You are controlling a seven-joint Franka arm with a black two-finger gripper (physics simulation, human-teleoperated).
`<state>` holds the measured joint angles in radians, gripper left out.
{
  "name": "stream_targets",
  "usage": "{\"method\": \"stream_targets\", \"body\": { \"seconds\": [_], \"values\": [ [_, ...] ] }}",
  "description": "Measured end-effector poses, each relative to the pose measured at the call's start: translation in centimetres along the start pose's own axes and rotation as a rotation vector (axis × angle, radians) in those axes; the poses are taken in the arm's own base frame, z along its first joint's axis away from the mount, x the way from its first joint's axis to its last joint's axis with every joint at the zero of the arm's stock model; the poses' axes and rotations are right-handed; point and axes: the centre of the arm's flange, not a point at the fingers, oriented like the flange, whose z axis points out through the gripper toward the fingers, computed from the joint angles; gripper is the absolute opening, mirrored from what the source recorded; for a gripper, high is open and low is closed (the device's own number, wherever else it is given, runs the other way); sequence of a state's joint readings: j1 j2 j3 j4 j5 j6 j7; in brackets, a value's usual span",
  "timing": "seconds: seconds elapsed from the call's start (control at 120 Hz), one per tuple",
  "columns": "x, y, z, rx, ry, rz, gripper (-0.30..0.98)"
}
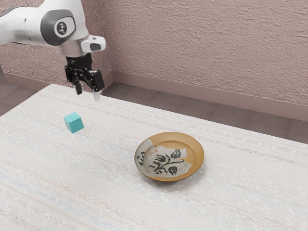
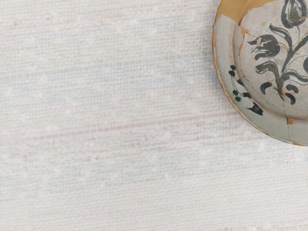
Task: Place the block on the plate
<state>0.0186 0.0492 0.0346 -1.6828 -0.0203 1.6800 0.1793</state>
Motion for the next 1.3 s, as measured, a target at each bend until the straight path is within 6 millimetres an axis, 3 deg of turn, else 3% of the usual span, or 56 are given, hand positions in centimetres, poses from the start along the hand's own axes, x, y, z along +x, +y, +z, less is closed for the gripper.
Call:
{"method": "stream_targets", "body": {
  "seconds": [0.1, 0.2, 0.367, 0.525, 0.625, 0.825, 1.05, 1.3],
  "values": [
    [0.5, -0.7, 0.2, 0.003, 0.016, 0.003, 0.69],
    [2.0, -2.4, 2.9, 0.007, 0.001, -0.005, 0.69],
    [5.0, -7.8, 7.5, -0.002, 0.006, -0.014, 0.69],
    [7.7, -15.1, 12.9, -0.014, 0.026, -0.022, 0.69],
    [8.9, -18.5, 15.6, -0.019, 0.056, -0.001, 0.69],
    [8.1, -23.5, 18.3, 0.019, 0.060, 0.069, 0.69],
    [9.0, -26.4, 21.6, 0.054, 0.071, 0.167, 0.69],
    [9.1, -29.5, 23.1, 0.078, 0.086, 0.210, 0.69]
  ]
}}
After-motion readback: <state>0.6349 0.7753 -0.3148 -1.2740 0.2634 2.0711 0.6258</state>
